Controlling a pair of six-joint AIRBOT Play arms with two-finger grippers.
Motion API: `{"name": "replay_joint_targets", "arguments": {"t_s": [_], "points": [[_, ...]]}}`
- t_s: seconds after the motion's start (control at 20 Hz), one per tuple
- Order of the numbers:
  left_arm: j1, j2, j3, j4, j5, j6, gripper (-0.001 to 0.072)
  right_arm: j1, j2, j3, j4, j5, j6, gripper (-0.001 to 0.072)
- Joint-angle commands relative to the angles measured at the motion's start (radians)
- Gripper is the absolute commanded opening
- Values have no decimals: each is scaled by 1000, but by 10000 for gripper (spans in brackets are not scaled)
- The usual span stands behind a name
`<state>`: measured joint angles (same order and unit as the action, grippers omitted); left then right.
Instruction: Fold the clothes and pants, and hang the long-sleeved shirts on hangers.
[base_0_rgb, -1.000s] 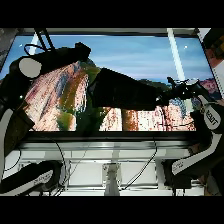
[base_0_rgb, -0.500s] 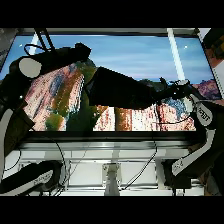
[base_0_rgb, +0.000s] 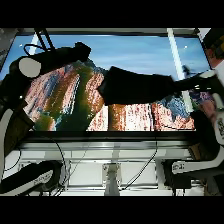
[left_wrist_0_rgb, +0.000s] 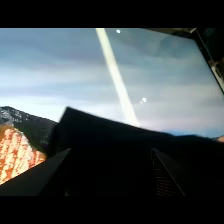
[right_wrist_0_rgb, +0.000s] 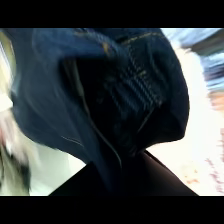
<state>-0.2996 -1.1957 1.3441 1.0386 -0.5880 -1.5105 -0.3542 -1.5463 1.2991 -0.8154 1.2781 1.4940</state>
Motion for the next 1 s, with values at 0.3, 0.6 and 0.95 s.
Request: {"name": "replay_joint_targets", "arguments": {"t_s": [0.3, 0.6, 0.95], "points": [[0, 0, 0, -23, 80, 0, 544, -436, 158, 397, -80, 266, 213, 20], [0, 0, 0, -23, 80, 0, 544, -690, 220, 463, -370, 546, 267, 19], [0, 0, 0, -23, 80, 0, 544, -1147, 356, 463, -419, 559, 198, 21]]}}
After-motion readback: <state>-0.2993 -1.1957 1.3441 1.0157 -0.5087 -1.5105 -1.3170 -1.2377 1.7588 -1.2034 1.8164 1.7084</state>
